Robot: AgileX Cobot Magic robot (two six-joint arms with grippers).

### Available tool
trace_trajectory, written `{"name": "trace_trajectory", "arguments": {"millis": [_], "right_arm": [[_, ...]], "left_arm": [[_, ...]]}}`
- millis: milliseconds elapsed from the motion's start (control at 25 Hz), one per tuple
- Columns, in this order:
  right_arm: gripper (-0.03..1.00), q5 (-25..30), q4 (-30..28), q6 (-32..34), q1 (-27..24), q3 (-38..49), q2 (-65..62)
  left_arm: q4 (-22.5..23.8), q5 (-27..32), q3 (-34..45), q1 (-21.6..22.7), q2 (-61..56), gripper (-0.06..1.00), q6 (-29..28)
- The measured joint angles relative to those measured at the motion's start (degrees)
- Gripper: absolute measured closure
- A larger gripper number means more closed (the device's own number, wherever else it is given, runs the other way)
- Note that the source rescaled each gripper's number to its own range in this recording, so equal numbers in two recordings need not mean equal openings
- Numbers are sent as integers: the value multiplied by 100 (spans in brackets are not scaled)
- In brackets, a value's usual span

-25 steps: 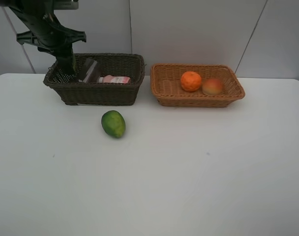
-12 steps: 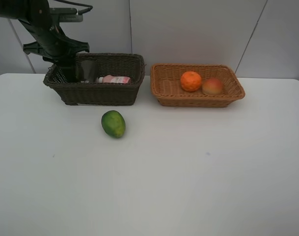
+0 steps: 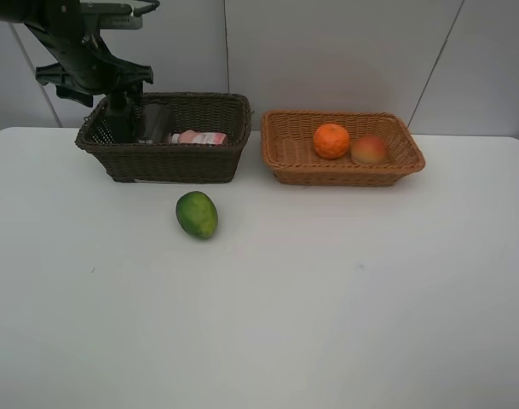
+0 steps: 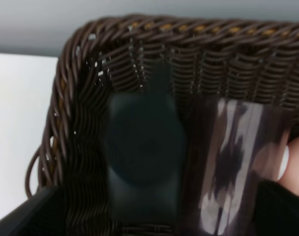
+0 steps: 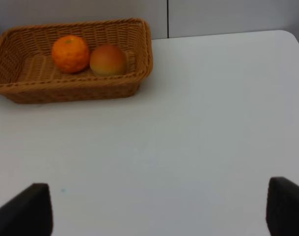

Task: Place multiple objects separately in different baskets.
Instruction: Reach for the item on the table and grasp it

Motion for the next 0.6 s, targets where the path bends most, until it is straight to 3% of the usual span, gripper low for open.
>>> {"name": "trace_trajectory", "arguments": {"millis": [120,280,600], "right_arm": [[9,0,0,0,0,0,0],[9,0,0,0,0,0,0],[9,0,0,0,0,0,0]], "left_arm": [[-2,119,0,0,-127,-4,5],[-73,736,0,-99,-482,-4,12],[-706,1935,0,-677,-1087,-4,-17]]}}
